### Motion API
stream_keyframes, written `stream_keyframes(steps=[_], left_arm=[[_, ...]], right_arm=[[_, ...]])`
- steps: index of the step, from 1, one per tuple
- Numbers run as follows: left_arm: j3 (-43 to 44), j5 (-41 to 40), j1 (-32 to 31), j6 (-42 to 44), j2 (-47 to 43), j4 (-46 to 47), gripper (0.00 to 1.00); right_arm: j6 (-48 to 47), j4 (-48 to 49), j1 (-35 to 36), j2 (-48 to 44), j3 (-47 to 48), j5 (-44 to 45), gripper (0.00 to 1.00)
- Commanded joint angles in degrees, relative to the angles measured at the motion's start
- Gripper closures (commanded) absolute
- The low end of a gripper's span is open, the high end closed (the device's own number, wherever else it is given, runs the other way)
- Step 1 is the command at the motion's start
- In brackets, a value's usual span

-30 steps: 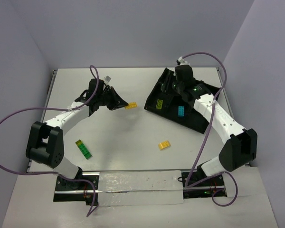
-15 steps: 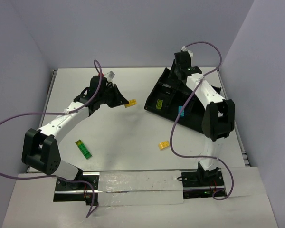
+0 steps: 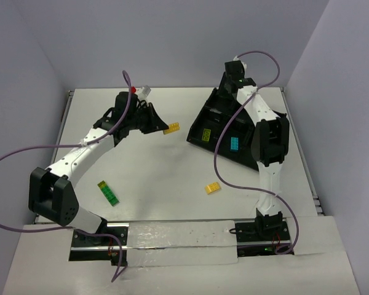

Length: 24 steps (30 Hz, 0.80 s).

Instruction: Sort the legos into containers by color

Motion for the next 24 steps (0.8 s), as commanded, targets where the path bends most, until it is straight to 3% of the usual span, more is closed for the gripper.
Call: stream_keyframes(steps=[1, 5, 16, 24], left_arm=[[5.1, 2.0, -0.5, 1.2, 1.3, -0.7, 1.0], [7.7, 2.7, -0.5, 0.8, 3.0, -0.9, 1.0], [12.9, 5.6, -1.5, 0.4, 7.2, -0.3, 1.0], [16.3, 6.0, -4.6, -1.0, 11.4, 1.7, 1.0]], right_arm=[[-0.5, -2.2, -0.3, 1.8, 5.1, -1.2, 0.5], [-0.4, -1.9, -0.3, 0.4, 3.3, -2.5, 0.39], [-1.9, -1.3, -0.3, -7.7, -4.2, -2.9, 0.35], [0.7, 4.4, -0.5, -25.2, -23.0, -2.5, 0.35]])
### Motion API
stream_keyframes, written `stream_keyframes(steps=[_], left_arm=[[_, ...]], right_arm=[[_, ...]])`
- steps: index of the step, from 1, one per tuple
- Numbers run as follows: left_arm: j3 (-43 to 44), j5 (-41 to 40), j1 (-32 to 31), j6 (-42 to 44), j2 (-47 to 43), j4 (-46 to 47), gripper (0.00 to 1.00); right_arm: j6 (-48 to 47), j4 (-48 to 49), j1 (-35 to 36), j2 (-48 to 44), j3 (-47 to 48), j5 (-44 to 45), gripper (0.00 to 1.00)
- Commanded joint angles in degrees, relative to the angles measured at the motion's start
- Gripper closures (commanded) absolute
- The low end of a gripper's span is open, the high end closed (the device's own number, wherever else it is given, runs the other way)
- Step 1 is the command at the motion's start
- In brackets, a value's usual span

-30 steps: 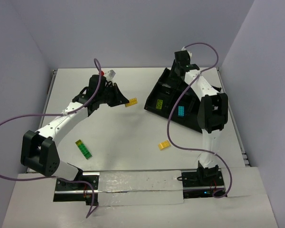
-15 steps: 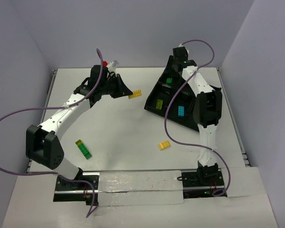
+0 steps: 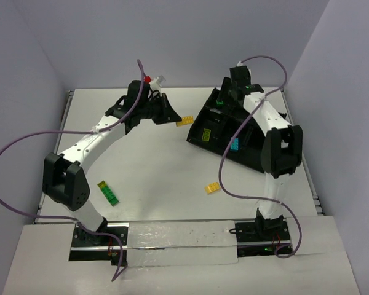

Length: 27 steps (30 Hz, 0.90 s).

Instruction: Sort the legos into containers by color

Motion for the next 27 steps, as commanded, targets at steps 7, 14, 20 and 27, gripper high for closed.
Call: stream_keyframes(steps=[7, 14, 20, 27], left_arm=[[10.2, 0.4, -3.8, -4.4, 12.6, 6.2, 1.0], [18.4, 4.8, -5.6, -2.7, 18.3, 5.1, 1.0], [21.3, 14.5, -6.3, -8.1, 20.9, 12.8, 1.0], [18.0, 24.4, -6.1, -18.7, 20.1, 26.9, 1.0]], right_arm=[[2.9, 7.0, -0.4, -26.1, -22.2, -0.7, 0.35], [3.5, 4.8, -0.7, -37.1, -31.1, -1.4, 0.33], [5.6, 6.4, -2.7, -40.8, -35.4, -21.2, 0.23], [14.1, 20.2, -4.1, -44.8, -44.1, -33.4, 0.15]])
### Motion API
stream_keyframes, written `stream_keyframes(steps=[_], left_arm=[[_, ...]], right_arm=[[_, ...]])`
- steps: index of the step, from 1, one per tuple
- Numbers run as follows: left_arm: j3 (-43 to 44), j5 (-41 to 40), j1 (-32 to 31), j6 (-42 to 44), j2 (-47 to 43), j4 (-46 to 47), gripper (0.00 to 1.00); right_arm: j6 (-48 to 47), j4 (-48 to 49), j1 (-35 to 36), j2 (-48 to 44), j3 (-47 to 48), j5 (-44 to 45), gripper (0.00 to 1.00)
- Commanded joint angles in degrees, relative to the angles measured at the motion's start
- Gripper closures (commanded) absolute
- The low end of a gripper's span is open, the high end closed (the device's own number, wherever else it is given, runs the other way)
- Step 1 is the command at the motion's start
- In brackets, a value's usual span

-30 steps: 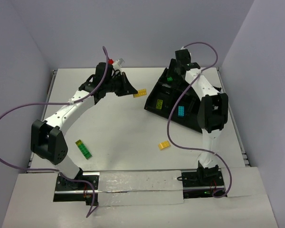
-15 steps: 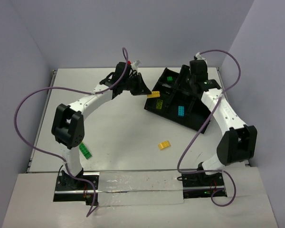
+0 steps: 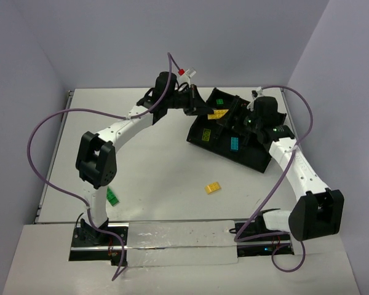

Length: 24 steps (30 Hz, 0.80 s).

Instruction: Sort the legos into containers by color

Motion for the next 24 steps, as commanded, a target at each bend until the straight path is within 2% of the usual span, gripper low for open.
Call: stream_keyframes(steps=[1, 7, 14, 19, 24], left_arm=[[-1.4, 10.3, 0.1, -9.7, -0.9, 14.2, 1.0], [-6.7, 15.7, 0.8, -18.7, -2.5, 27.2, 1.0], [-8.6, 17.0, 1.0, -21.6, -2.7, 31.3, 1.0], [-10.2, 18.3, 1.1, -23.1, -3.2, 34.3, 1.0], [-12.2, 19.6, 1.3, -25.5, -3.4, 38.9, 1.0]], right_arm=[[6.7, 11.7, -1.6, -2.5, -3.1, -10.6, 0.15], [10.9, 19.4, -2.4, -3.0, -5.5, -14.2, 0.18], [16.1, 31.8, -2.5, -5.5, -9.2, -17.9, 0.33], [18.6, 37.3, -3.1, -7.0, -11.6, -18.1, 0.34], [19.7, 39.5, -3.6, -7.6, -12.1, -17.4, 0.28]])
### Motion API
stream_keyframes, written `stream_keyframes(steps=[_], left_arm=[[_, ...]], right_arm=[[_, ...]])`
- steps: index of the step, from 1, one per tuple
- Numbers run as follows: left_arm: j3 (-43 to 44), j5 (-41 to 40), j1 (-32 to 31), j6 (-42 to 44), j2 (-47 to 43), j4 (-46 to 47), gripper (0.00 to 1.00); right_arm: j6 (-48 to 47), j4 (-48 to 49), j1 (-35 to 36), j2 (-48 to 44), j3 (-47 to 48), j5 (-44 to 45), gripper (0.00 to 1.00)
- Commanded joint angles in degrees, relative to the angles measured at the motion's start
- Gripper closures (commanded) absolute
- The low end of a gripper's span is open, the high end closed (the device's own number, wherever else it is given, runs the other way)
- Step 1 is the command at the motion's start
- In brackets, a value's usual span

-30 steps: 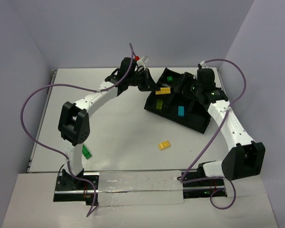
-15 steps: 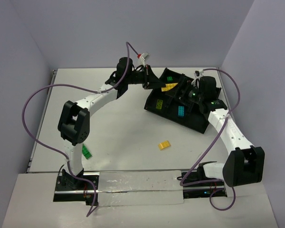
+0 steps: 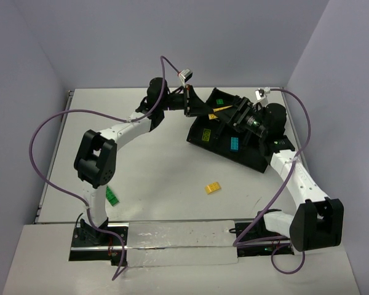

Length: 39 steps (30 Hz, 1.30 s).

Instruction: Sort the legos into containers by color

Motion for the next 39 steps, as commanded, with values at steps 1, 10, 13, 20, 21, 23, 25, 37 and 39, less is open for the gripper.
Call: stream_keyframes(steps=[1, 10, 13, 20, 21, 23, 25, 37, 39], left_arm=[[-1.7, 5.1, -0.5, -3.5, -3.1, 6.6, 1.0], [-1.9, 6.5, -0.4, -6.2, -2.9, 10.9, 1.0], [-3.1, 6.8, -0.2, -8.2, -3.1, 14.1, 1.0], [-5.2, 7.0, 0.6, -13.4, -2.8, 21.1, 1.0], [-5.3, 7.1, 0.7, -13.7, -2.8, 21.2, 1.0], [-5.3, 7.0, 0.9, -13.4, -2.7, 20.8, 1.0], [-5.4, 6.8, 1.0, -13.1, -2.8, 20.3, 1.0], [-4.1, 5.9, 2.2, -11.9, -2.0, 18.4, 1.0], [-4.3, 5.9, 2.2, -12.2, -2.0, 18.6, 1.0]], right_arm=[[1.8, 8.5, -1.0, -1.7, 0.4, -0.1, 0.28], [3.6, 10.4, -1.4, -0.5, -1.2, 2.1, 0.34], [4.4, 11.4, -1.5, -0.2, -1.4, 2.7, 0.33], [4.8, 12.0, -1.5, 1.5, -1.2, 2.8, 0.33], [5.0, 12.3, -1.5, 1.5, -1.2, 2.7, 0.33], [5.4, 13.5, -1.5, 1.7, -1.7, 2.2, 0.39], [5.5, 14.2, -1.5, 1.9, -1.5, 1.1, 0.44], [3.9, 12.9, -1.5, 0.5, -2.7, -4.5, 0.38], [4.3, 12.6, -1.6, 1.1, -2.4, -5.6, 0.39]])
